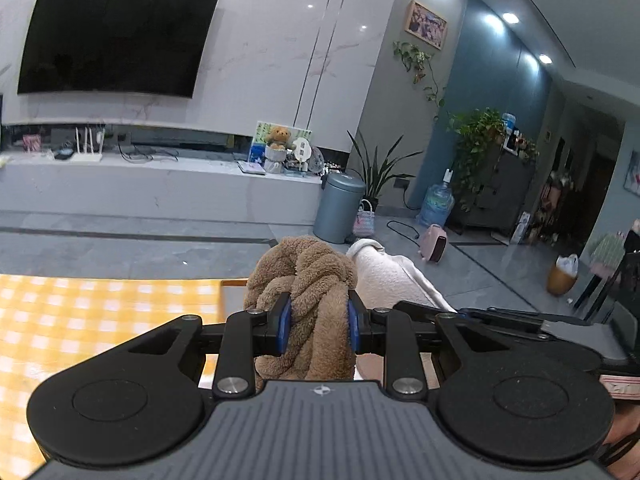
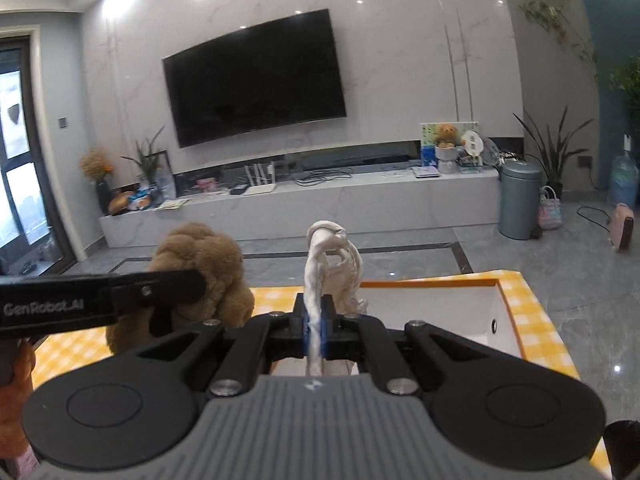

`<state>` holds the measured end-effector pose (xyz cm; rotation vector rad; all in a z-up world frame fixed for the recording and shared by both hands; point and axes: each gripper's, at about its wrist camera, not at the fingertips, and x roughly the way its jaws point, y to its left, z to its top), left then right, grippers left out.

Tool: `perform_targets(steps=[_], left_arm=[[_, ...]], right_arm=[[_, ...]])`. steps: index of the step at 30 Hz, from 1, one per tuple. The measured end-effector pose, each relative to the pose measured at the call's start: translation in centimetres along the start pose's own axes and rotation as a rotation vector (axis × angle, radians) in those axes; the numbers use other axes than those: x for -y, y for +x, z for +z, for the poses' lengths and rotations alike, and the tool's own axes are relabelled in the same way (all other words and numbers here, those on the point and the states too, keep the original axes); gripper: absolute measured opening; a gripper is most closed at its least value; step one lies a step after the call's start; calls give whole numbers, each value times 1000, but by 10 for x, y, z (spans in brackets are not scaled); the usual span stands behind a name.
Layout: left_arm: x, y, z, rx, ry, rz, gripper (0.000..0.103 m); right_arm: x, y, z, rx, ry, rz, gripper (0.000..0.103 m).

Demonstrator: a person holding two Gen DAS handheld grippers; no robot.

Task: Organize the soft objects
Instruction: 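Carry the towel and bib over the orange box and release both, then return both grippers to the table and grasp the yellow cloth with the left gripper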

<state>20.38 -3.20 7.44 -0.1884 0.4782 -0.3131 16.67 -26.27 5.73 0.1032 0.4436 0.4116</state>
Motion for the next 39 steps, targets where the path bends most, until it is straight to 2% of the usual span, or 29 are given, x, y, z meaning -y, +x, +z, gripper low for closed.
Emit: perform_targets(steps=[7, 16, 23, 27, 31, 33, 34, 35, 36, 37, 39], left_arm=[[-15, 45, -2, -35, -8, -20, 31], [-28, 83, -19, -95, -20, -34, 31], [-31, 101, -35, -192, 15, 7, 31], [-35, 105, -42, -247, -8, 31, 32], [-35, 101, -42, -266, -9, 47, 35], [-35, 97, -39, -256, -9, 63, 39], [-36, 93, -37, -248, -11, 72, 41], [-36, 90, -34, -240, -14, 76, 49], [-35, 86, -32, -230, -18, 83, 59], [-35, 83, -29, -219, -22, 91, 62], [-32, 74, -24, -190, -25, 97, 70]], right_arm=[[14, 59, 10, -3, -62, -70, 3], [38, 135, 0, -113, -53, -113, 3], [42, 159, -26, -210, -65, -129, 3], [45, 164, -37, -259, -72, -129, 5], [43, 160, -44, -286, -99, -125, 8], [42, 157, -45, -293, -107, -128, 9], [42, 154, -44, -293, -107, -130, 12], [42, 152, -43, -288, -107, -136, 16], [40, 148, -42, -280, -110, -144, 25], [39, 143, -41, -270, -115, -153, 31], [36, 133, -38, -252, -131, -172, 32]])
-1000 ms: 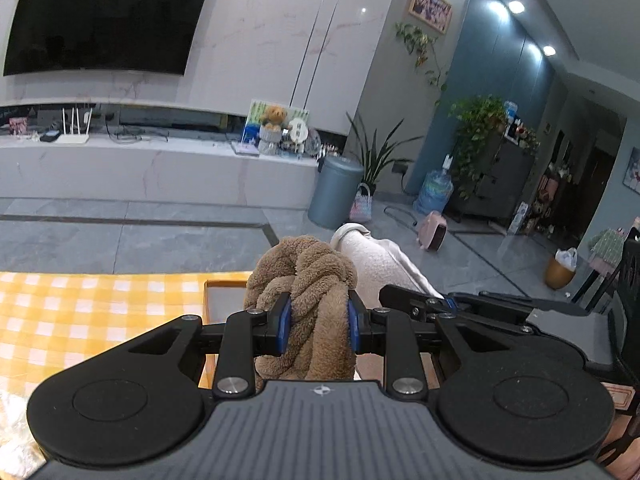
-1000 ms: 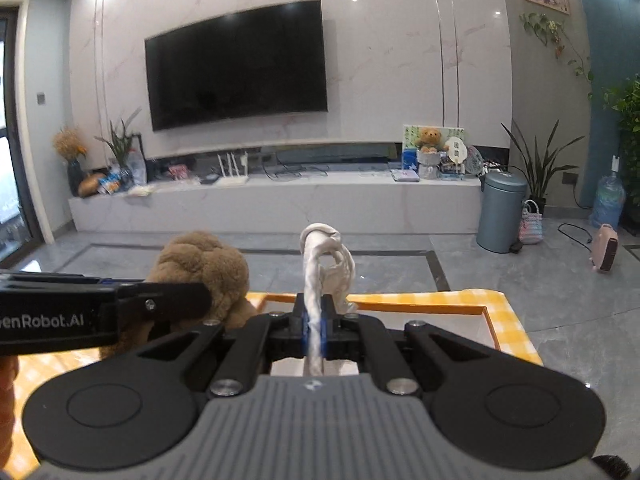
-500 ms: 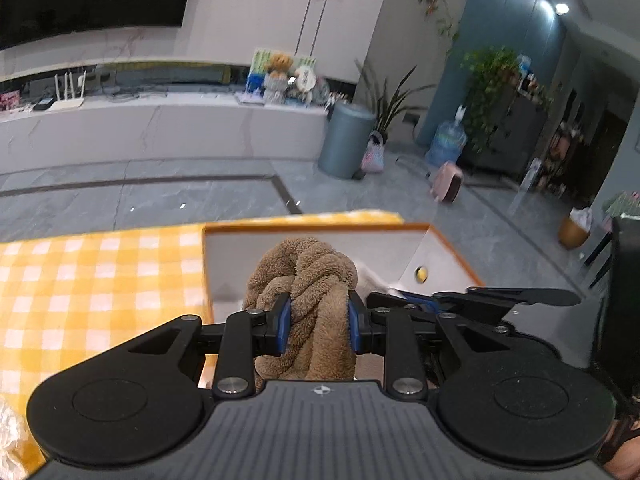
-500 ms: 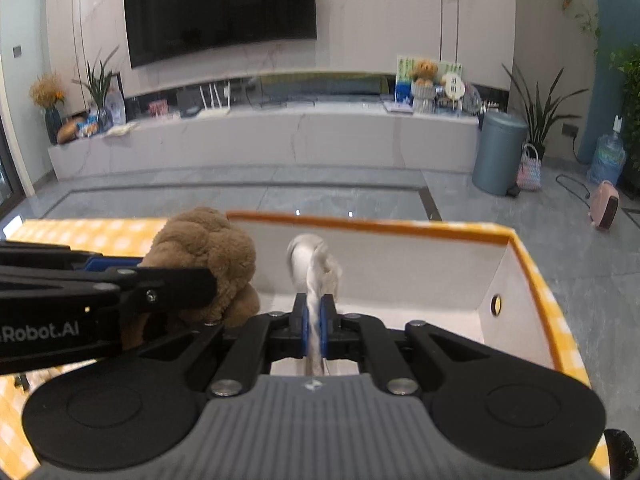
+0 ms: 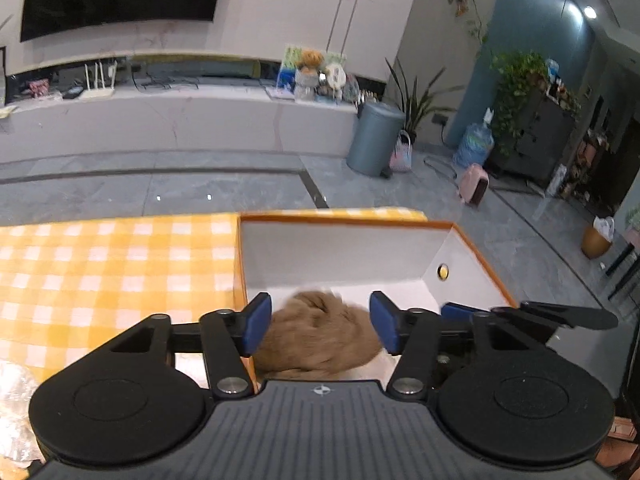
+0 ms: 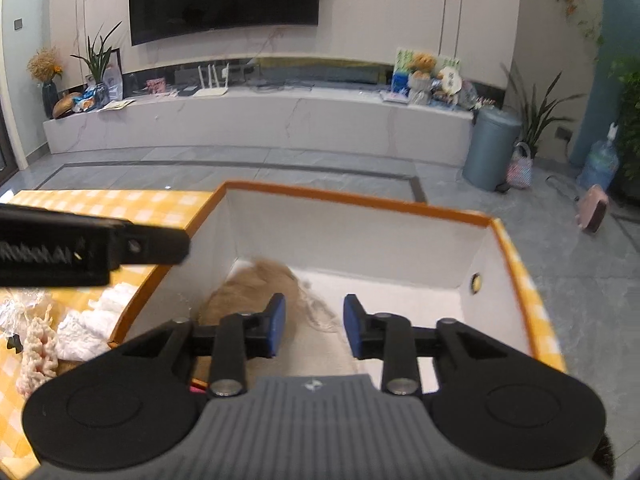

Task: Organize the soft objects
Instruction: 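Return both grippers to the table and grasp the yellow cloth with the left gripper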

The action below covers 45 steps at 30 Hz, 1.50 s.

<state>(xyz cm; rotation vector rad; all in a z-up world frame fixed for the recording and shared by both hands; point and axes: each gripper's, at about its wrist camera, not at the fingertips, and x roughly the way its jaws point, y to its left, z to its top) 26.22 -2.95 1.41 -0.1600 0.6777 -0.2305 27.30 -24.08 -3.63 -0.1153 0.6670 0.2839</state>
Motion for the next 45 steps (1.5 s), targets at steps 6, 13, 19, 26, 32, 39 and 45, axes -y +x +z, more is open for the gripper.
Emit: perform_targets(steps=[6, 13, 19, 26, 32, 39, 45], left_arm=[[14, -53, 2, 136, 30, -30, 76], [38, -133, -31, 326, 169, -40, 83], [44, -171, -73, 371, 218, 3, 83], [37, -170, -119, 232, 234, 19, 83], [18, -160, -146, 117, 205, 51, 83], [-18, -147, -167, -17, 125, 89, 80], [-41, -143, -181, -69, 85, 74, 78]], right_arm=[[-4, -56, 0, 118, -26, -36, 58], [-30, -131, -25, 248, -29, -36, 68], [-51, -168, -64, 256, 57, 4, 69], [-73, -174, -108, 177, 109, 56, 69], [-95, -160, -140, 76, 57, 71, 69], [-112, -138, -158, -27, 1, 84, 69], [-130, -126, -162, -65, -36, 122, 69]])
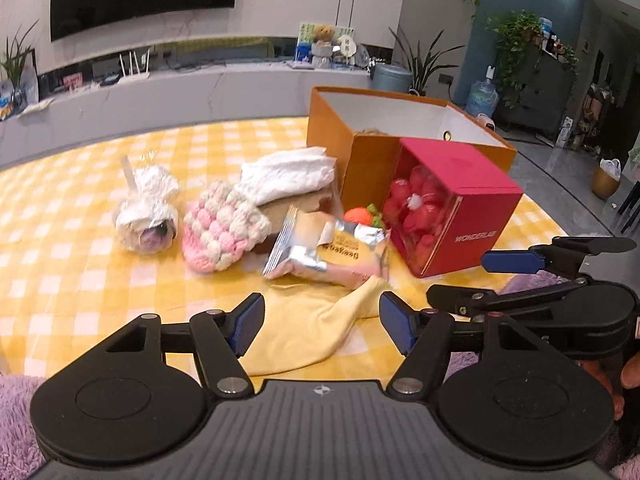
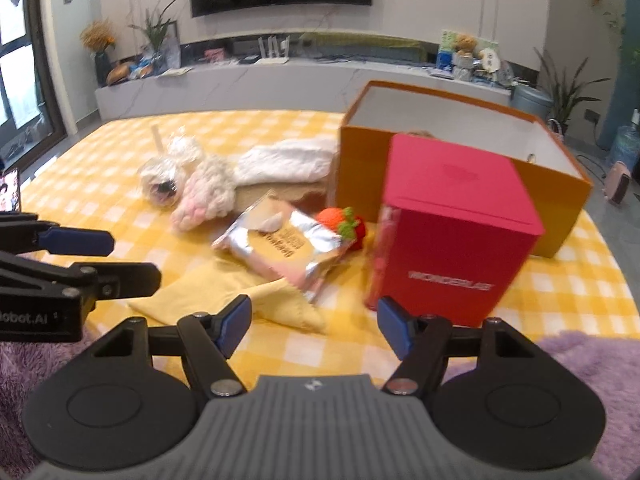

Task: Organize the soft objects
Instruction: 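Return both grippers to the table and grasp the yellow cloth with the left gripper, then grasp the snack packet with the right gripper while the left gripper holds the yellow cloth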

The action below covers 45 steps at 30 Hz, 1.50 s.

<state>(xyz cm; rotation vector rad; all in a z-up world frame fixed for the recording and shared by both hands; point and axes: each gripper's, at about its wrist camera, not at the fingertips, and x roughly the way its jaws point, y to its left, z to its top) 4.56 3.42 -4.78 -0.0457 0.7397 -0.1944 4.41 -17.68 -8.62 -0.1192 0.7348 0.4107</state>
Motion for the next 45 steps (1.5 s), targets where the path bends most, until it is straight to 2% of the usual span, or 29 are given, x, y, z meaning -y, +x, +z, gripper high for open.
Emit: perform_targets(steps=[3, 5, 8, 10, 15, 19, 23, 28, 31, 33, 35, 37, 41, 45], left_arm=[[-6, 4, -8, -19, -7, -9, 78], [-8, 9, -12, -35, -10, -5, 78], [-7, 22, -13, -54, -10, -20, 80], [-5, 35, -12, -81, -1, -18, 80], [5, 69, -13, -157, 48, 1, 81], [13, 88, -14, -198, 87, 2, 81], [10, 100, -16, -259, 59, 8, 79], [-2, 99, -17, -245, -19, 7, 74], [-7, 98, -15, -237, -52, 15, 62], [-9, 95, -15, -232, -65, 18, 49], [-11, 93, -15, -229, -70, 37, 41], [-13, 91, -15, -225, -77, 43, 36], [-16, 92, -14, -224, -114, 28, 6], [-17, 81, -13, -177, -128, 29, 2]], right_arm=[[-9, 11, 0, -19, -34, 19, 68], [-11, 20, 1, -37, -45, 18, 59], [-7, 36, 2, -79, -33, 14, 39], [-2, 45, 2, -108, -15, 26, 21], [11, 58, 1, -117, 26, -13, 20], [20, 71, -3, -145, 66, -3, 21], [19, 82, -6, -169, 73, 9, 20], [15, 87, -7, -167, 68, 24, 20], [14, 86, -8, -162, 56, 24, 20], [12, 86, -8, -160, 48, 26, 21], [11, 86, -8, -160, 39, 24, 21], [9, 86, -8, -159, 29, 23, 21], [7, 86, -9, -155, 15, 18, 21], [7, 81, -9, -141, 9, 15, 22]])
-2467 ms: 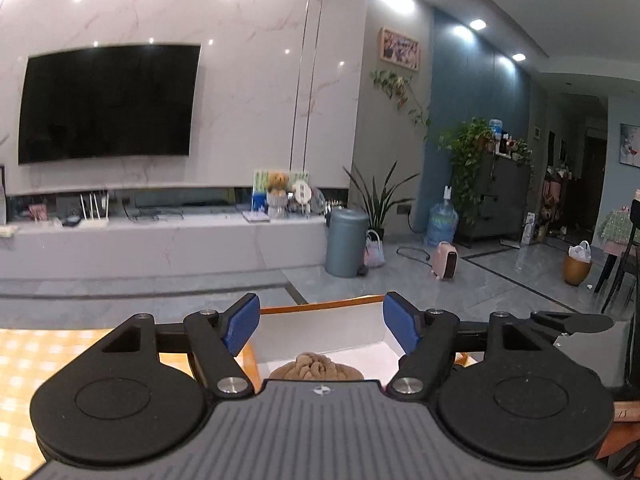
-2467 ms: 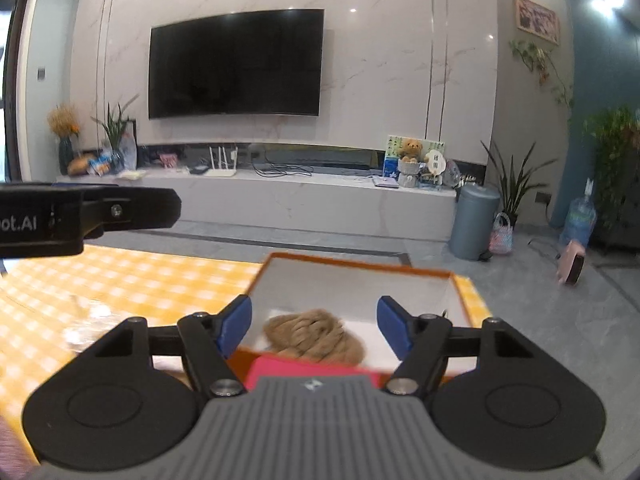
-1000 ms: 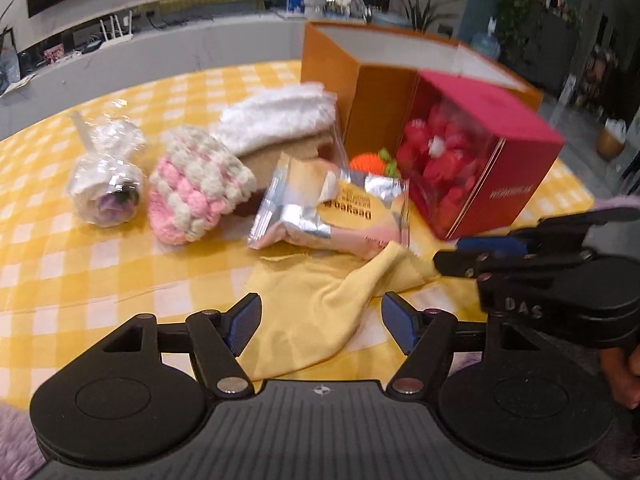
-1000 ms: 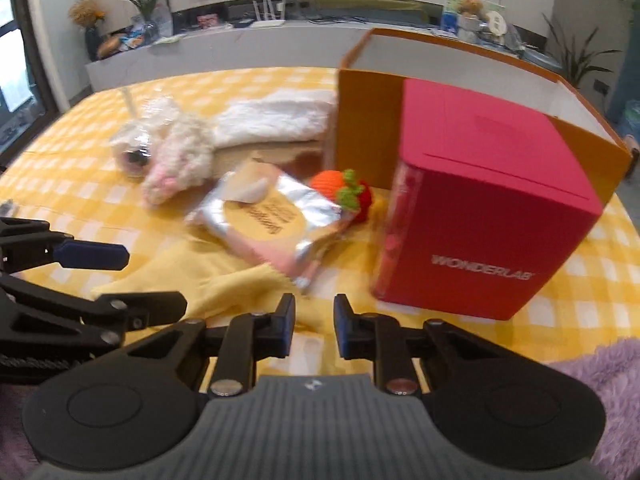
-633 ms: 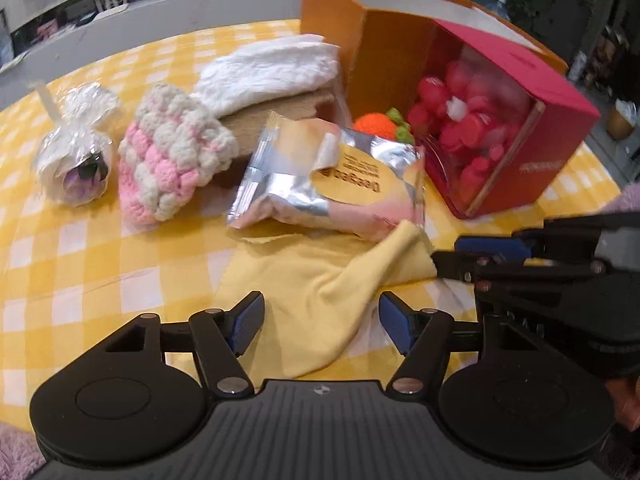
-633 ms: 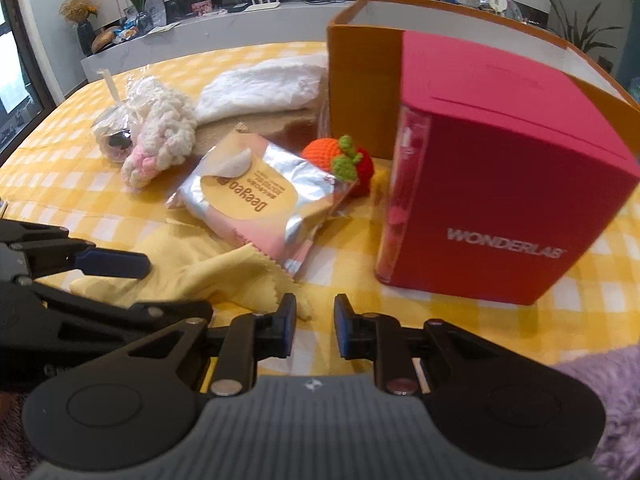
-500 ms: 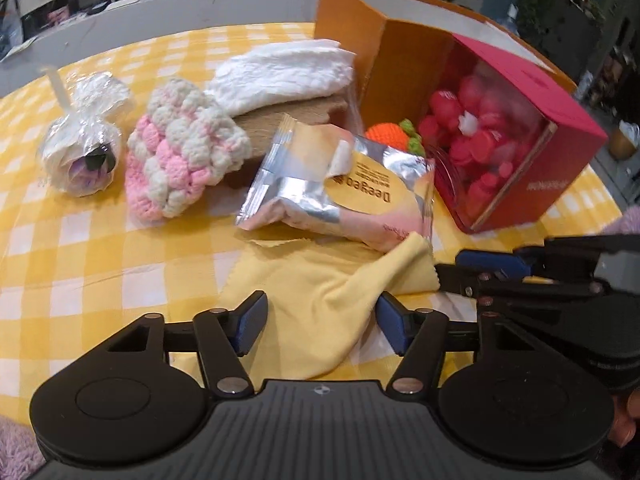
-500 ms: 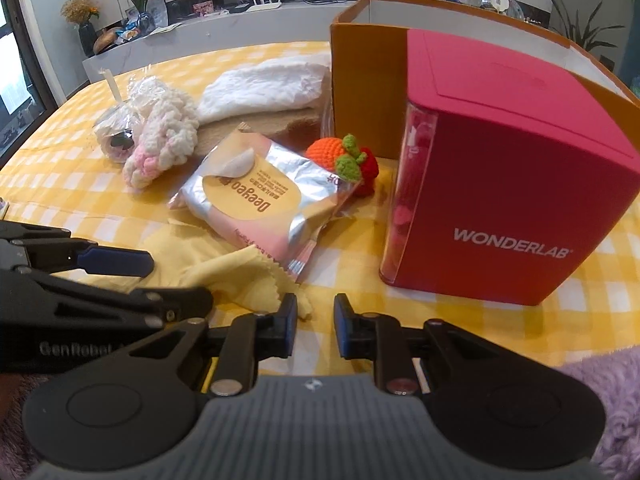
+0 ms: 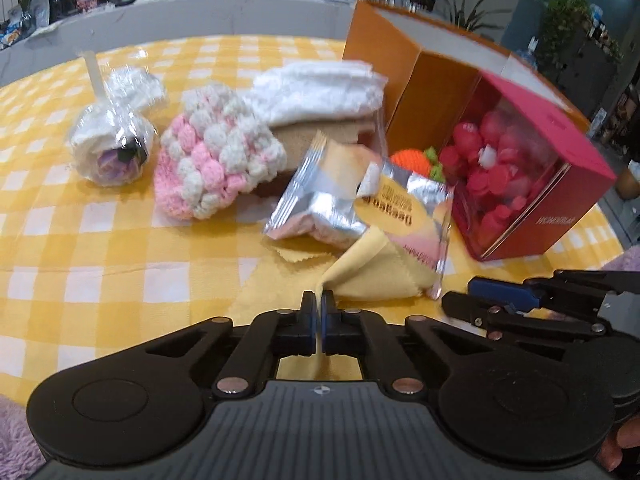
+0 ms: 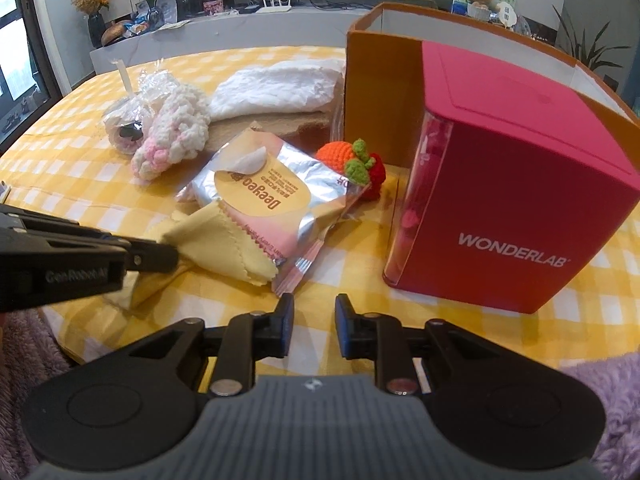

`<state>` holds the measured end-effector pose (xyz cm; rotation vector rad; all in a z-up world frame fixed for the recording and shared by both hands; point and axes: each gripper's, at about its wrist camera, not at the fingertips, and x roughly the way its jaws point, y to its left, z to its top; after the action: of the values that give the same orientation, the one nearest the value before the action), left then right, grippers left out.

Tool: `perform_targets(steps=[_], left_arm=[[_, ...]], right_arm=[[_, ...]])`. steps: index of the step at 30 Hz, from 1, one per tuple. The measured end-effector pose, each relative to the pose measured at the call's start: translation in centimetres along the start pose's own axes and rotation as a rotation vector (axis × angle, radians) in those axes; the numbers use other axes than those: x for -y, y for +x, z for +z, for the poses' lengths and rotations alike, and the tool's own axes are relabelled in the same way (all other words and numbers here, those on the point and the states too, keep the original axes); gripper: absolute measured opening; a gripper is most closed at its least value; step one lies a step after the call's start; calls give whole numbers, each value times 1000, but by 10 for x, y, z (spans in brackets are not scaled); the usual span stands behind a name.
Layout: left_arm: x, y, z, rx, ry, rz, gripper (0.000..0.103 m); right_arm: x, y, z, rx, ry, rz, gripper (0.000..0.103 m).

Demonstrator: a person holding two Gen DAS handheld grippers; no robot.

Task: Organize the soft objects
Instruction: 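Grasp the snack packet with the right gripper while the left gripper holds the yellow cloth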

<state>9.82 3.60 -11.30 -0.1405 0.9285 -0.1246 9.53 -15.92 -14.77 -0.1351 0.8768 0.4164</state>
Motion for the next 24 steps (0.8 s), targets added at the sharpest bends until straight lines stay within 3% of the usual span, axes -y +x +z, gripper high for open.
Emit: perform_targets(steps=[8, 14, 18, 24], left_arm=[[-17, -28, 1, 75, -69, 35, 2], [-27, -28, 2, 87, -108, 24, 2], [-26, -25, 0, 89, -91, 21, 2], [-32, -18, 0, 58, -118, 5, 2]], right_arm=[[-12, -16, 2, 43, -54, 11, 27], [-41, -26, 16, 100, -215, -7, 35], [-59, -20, 28, 132, -371, -71, 54], [-63, 7, 46, 96, -476, -95, 55]])
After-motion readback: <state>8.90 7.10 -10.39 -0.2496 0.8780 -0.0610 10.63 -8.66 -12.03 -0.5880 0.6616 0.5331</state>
